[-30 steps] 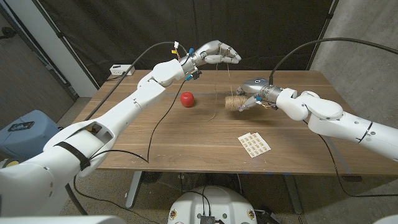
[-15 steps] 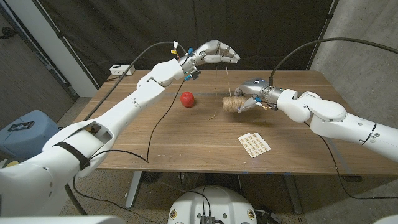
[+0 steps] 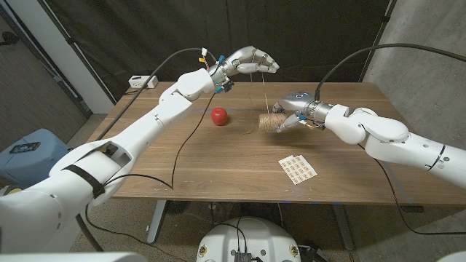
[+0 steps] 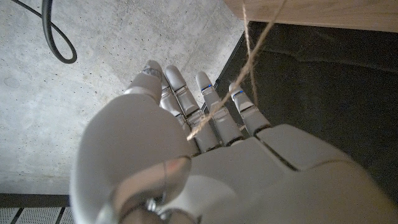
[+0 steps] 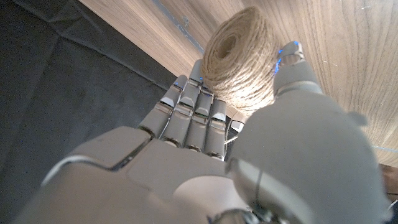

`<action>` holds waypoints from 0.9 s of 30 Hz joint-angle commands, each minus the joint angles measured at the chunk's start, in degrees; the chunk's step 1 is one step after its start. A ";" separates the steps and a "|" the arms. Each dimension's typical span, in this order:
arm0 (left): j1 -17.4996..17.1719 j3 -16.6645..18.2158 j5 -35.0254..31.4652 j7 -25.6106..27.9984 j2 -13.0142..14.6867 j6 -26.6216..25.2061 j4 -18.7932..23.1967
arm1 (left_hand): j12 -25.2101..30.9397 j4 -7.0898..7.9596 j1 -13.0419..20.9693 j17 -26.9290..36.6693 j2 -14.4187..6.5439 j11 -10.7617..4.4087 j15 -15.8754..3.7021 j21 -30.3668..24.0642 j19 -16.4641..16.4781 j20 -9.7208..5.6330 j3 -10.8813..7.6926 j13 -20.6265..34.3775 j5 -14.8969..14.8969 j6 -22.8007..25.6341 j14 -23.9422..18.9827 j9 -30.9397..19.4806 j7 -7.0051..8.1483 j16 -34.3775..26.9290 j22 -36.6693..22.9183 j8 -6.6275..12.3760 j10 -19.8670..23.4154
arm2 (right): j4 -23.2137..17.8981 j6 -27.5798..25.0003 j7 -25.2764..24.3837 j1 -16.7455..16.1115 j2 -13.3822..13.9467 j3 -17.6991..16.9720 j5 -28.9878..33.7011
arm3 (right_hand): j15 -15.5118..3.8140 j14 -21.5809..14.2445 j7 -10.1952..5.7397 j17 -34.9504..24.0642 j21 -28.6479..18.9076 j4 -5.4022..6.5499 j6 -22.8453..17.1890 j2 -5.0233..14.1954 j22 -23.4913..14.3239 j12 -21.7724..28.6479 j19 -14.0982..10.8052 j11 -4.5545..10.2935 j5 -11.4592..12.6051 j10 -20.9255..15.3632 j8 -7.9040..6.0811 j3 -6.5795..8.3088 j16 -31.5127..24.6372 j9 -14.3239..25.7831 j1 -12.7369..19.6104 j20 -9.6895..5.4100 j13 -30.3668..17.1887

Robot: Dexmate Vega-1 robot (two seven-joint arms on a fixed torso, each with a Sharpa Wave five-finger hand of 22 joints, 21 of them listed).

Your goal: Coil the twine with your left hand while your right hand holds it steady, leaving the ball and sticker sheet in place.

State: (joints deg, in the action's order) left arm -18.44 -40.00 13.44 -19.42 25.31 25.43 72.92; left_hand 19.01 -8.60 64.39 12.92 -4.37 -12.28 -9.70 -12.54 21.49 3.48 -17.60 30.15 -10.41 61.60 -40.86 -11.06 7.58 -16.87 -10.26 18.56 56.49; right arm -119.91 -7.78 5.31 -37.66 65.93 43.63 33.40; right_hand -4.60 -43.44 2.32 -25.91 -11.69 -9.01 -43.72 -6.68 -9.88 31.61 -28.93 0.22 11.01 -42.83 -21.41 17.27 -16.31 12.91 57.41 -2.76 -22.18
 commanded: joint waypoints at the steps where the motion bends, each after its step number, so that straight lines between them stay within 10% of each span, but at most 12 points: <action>1: 0.65 0.09 -0.12 0.05 -0.22 0.74 -1.51 | -0.19 -0.12 0.21 0.36 -0.43 0.09 0.16 0.20 0.19 0.08 0.22 0.27 -0.53 -0.25 -0.20 -0.32 0.03 0.16 -0.33 -0.33 -0.01 | -1.26 0.15 -0.41 -0.70 0.48 -0.81 -0.34 | -8.24 -0.53 -9.89 -0.13 0.17 0.25 -10.56 6.86 -0.16 0.11 -0.32 8.71 0.22 -9.01 -0.29 0.15 0.12 0.29 6.75 -0.49 -0.21; 27: 2.57 -0.25 -0.51 -0.25 -1.89 2.95 -6.49 | -0.46 -0.13 0.26 0.44 -0.43 0.08 0.11 0.21 0.21 0.09 0.35 0.33 -0.54 -0.11 -0.33 -0.34 0.17 0.26 -0.33 -0.31 0.06 | -3.71 2.76 -2.72 -1.81 1.99 -2.85 -1.77 | -8.30 -0.73 -10.01 -0.45 0.20 0.23 -10.53 6.89 -0.16 -0.05 -0.29 8.59 0.19 -9.06 -0.34 -0.05 0.23 0.31 6.90 -0.51 -0.24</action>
State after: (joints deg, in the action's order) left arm -16.80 -40.00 13.07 -19.45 24.40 27.08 68.94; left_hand 18.56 -8.76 64.39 13.19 -4.37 -12.28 -9.69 -12.54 21.49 3.48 -17.45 30.15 -10.41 61.40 -40.85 -11.35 7.78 -16.87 -10.26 18.19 56.49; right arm -122.62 -6.17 3.45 -39.02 67.29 41.65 32.21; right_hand -4.78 -43.65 2.31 -26.18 -11.69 -9.08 -43.71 -6.88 -9.89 31.17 -28.92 0.23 10.78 -42.83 -21.42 17.19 -16.09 12.92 57.61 -2.76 -22.21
